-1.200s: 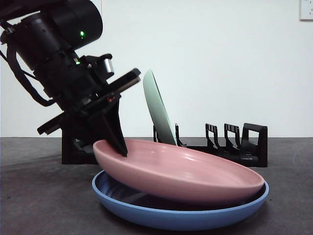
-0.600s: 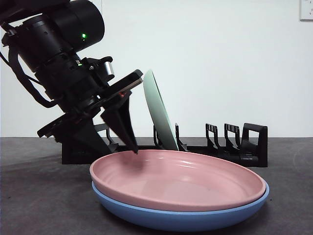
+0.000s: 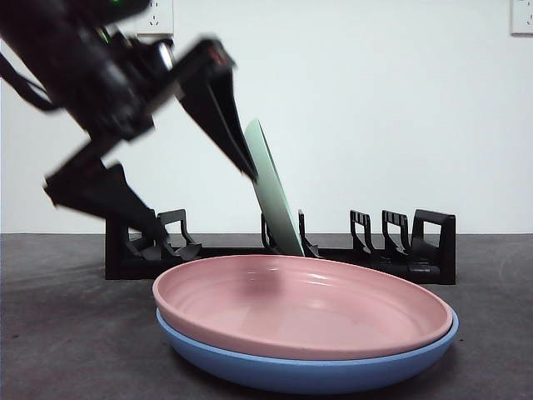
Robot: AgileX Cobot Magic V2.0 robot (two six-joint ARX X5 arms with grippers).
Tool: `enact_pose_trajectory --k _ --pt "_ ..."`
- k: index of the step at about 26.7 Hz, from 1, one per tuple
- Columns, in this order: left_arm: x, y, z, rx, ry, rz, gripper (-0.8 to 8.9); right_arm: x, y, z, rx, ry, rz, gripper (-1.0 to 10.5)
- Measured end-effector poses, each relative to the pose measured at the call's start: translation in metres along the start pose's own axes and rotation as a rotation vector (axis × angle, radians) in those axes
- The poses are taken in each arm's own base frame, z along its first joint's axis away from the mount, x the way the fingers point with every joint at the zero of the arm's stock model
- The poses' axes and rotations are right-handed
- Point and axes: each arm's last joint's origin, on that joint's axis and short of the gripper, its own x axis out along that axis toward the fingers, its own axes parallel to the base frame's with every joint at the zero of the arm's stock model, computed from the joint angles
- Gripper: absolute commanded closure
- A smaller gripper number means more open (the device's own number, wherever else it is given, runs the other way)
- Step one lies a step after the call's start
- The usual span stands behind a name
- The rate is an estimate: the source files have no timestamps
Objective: Place the plate
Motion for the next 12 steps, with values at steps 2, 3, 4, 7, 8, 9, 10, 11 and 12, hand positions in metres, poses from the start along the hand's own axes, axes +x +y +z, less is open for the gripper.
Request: enact_pose_trajectory --k 2,3,4,7,8,9,10,11,12 --pt "-0.014 -0.005 -0.002 0.019 -0.019 -0.007 2.68 0.0 0.0 0.0 0.0 0.0 0.0 4.3" --pt "-0.021 -0.007 -0.003 0.027 -0.025 -0.01 2.68 0.0 0.0 0.0 0.0 0.0 0.0 4.3" --pt "-0.03 -0.01 -0.006 0.042 -0.034 -0.014 2.68 0.0 0.0 0.0 0.0 0.0 0.0 4.3" --pt "-0.051 -0.015 -0.014 0.073 -0.042 -0.016 2.68 0.0 0.0 0.0 0.0 0.0 0.0 4.3" --pt "-0.058 -0.017 -0.017 0.083 -0.045 -0.017 2.68 0.0 0.0 0.0 0.0 0.0 0.0 4.3" --pt "-0.065 -0.019 -0.02 0.095 -0.048 -0.017 2.68 0.0 0.0 0.0 0.0 0.0 0.0 4.3" --pt "-0.074 -0.021 -0.024 0.11 -0.054 -0.019 2.69 0.0 0.0 0.0 0.0 0.0 0.0 4.3" --pt "-0.081 -0.022 -0.028 0.12 -0.061 -0.022 2.69 0.0 0.0 0.0 0.0 0.0 0.0 4.3" --pt "-0.088 -0.024 -0.031 0.133 -0.067 -0.023 2.7 0.0 0.0 0.0 0.0 0.0 0.0 4.3"
